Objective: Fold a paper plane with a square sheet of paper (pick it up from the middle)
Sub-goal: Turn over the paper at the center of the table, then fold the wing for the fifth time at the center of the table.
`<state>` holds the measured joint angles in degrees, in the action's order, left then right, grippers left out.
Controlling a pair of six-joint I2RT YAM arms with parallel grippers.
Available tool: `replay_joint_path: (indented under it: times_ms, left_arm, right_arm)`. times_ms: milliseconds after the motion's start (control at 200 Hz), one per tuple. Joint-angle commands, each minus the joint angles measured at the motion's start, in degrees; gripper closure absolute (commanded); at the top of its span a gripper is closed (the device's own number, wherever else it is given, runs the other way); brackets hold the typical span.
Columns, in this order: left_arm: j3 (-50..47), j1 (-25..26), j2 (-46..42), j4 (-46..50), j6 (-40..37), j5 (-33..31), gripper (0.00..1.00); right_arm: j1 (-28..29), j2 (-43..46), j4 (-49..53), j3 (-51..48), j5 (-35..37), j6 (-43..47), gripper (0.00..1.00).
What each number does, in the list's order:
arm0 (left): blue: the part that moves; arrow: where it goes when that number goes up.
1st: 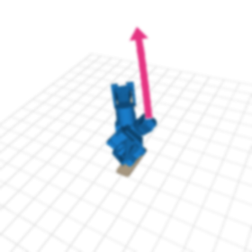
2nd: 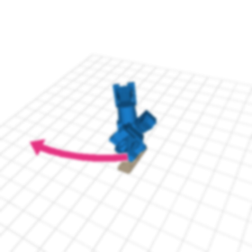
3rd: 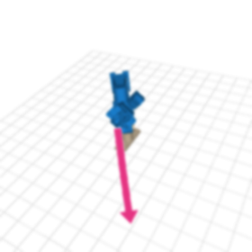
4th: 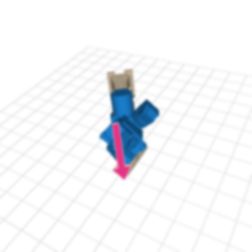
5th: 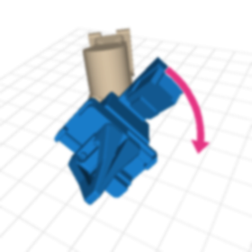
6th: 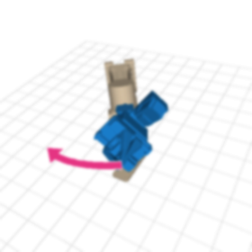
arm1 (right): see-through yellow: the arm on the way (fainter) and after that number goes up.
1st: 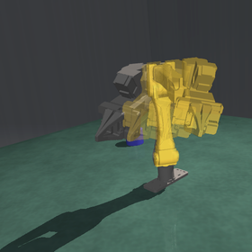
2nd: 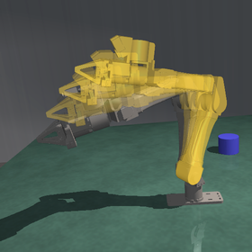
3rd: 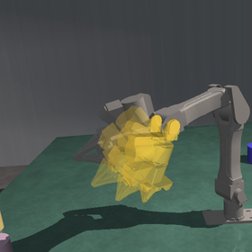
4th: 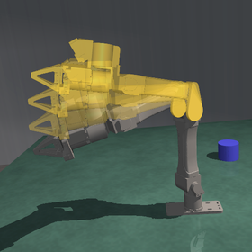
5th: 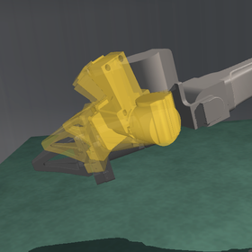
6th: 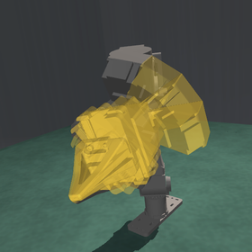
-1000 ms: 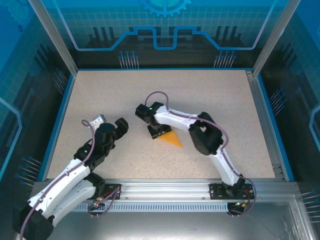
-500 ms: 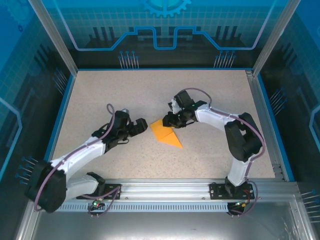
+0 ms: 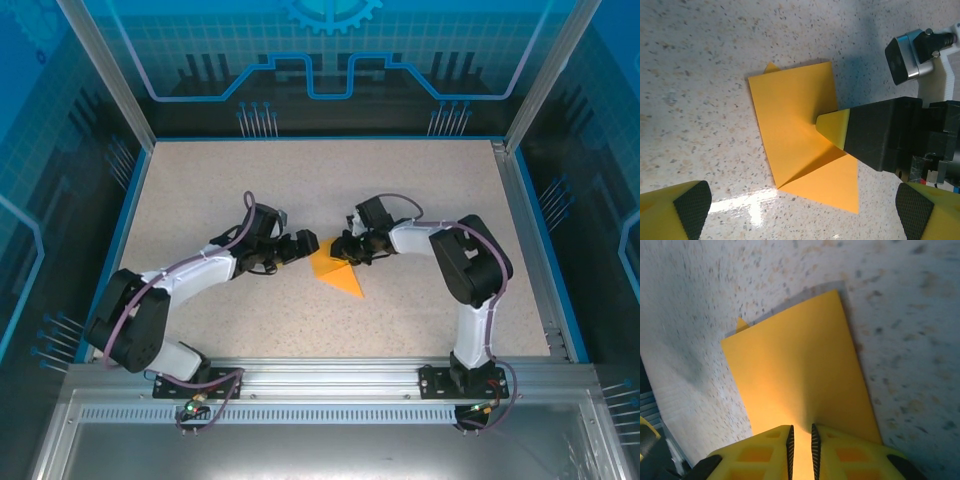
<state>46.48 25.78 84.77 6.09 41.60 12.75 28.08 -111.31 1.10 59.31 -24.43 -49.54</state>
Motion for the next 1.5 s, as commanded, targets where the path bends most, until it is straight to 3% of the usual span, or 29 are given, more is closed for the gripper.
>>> replay_joint_path:
  times_ms: [0, 190, 250, 460, 630, 845, 1175, 1491]
  left_arm:
    - [2.0, 0.7, 1.7, 0.5, -1.0, 2.8, 0.01]
    - [3.0, 0.8, 4.3, 0.1, -0.6, 4.2, 0.04]
    - [3.3, 0.8, 5.1, 0.1, -0.4, 4.6, 0.06]
    - [2.9, 0.7, 6.7, -1.1, 1.1, 5.7, 0.09]
    - [4.4, 0.8, 9.0, -1.1, 1.4, 7.4, 0.12]
    - [6.4, 0.8, 11.6, 0.1, 1.4, 8.9, 0.13]
    - [8.0, 0.9, 14.2, 0.9, 1.2, 10.8, 0.13]
    - [10.9, 2.2, 15.9, 3.6, 0.6, 10.8, 0.12]
  right_arm:
    - [0.2, 1.1, -3.2, -6.8, 8.2, -12.8, 0.79]
    - [3.4, 4.4, -10.6, -13.8, 12.1, -21.4, 0.77]
    - [2.4, 5.2, -10.8, -12.6, 9.3, -18.2, 0.76]
    - [1.8, 14.8, 7.3, -4.6, 10.0, -1.2, 0.70]
    - [1.6, 19.3, 10.2, -6.0, 7.2, 3.0, 0.70]
    - [1.7, 16.4, 8.2, -8.6, 1.4, 3.9, 0.77]
    - [-0.5, 11.0, 6.9, -11.8, 2.4, 4.6, 0.79]
    - [-6.3, 6.8, -4.4, -18.9, -6.1, 2.5, 0.79]
